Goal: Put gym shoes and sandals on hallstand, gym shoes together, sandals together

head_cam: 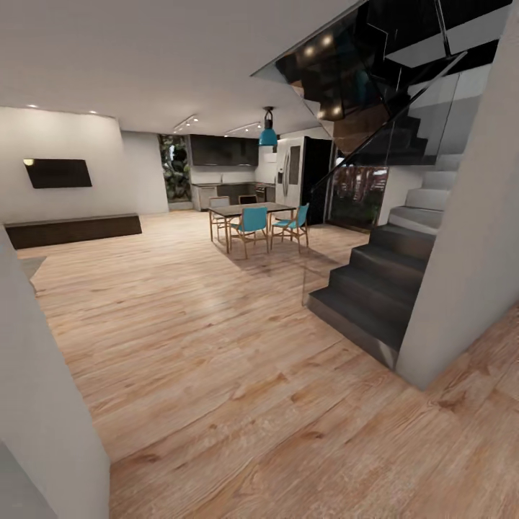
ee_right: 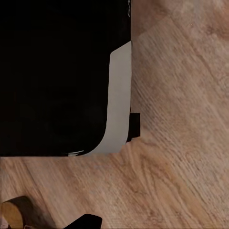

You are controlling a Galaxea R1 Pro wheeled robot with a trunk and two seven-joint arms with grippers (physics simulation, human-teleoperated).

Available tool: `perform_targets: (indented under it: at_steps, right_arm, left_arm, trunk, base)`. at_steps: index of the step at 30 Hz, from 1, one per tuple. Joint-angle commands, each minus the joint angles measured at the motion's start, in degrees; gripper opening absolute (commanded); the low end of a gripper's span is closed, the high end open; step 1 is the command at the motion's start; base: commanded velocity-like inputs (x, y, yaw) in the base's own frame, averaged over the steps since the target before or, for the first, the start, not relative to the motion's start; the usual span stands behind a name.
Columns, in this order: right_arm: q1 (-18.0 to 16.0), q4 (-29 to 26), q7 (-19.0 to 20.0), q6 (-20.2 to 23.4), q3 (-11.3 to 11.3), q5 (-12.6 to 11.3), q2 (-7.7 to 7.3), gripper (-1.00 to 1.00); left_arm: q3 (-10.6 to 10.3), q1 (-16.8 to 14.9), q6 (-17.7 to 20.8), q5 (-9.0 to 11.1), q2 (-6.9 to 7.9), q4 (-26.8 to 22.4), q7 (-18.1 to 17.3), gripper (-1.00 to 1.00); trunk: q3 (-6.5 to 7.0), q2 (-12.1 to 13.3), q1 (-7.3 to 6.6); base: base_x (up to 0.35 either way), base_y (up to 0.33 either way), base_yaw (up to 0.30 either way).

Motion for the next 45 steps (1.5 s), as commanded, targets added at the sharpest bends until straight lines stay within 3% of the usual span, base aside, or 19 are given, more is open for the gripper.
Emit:
perform_targets:
  at_steps: [1,11,45]
  right_arm:
    - [0.0,0.0,0.1,-0.1,-0.1,0.0,0.01,1.00]
    - [0.0,0.0,0.1,-0.1,-0.1,0.0,0.00,1.00]
    - [0.0,0.0,0.1,-0.1,-0.5,0.0,-0.15,1.00]
  left_arm:
    - [0.0,0.0,-0.2,0.1,-0.01,0.1,0.0,1.00]
    - [-0.1,0.0,-0.3,0.1,-0.01,0.2,0.0,1.00]
    - [0.0,0.0,-0.7,0.0,-0.01,-0.7,0.0,1.00]
  trunk:
    - [-0.06,0.0,-0.01]
    - [-0.06,0.0,-0.01]
    - [-0.06,0.0,-0.01]
  base:
    - [-0.133,0.316,-0.181]
    - [-0.127,0.174,-0.258]
    - [-0.003,-0.003,-0.289]
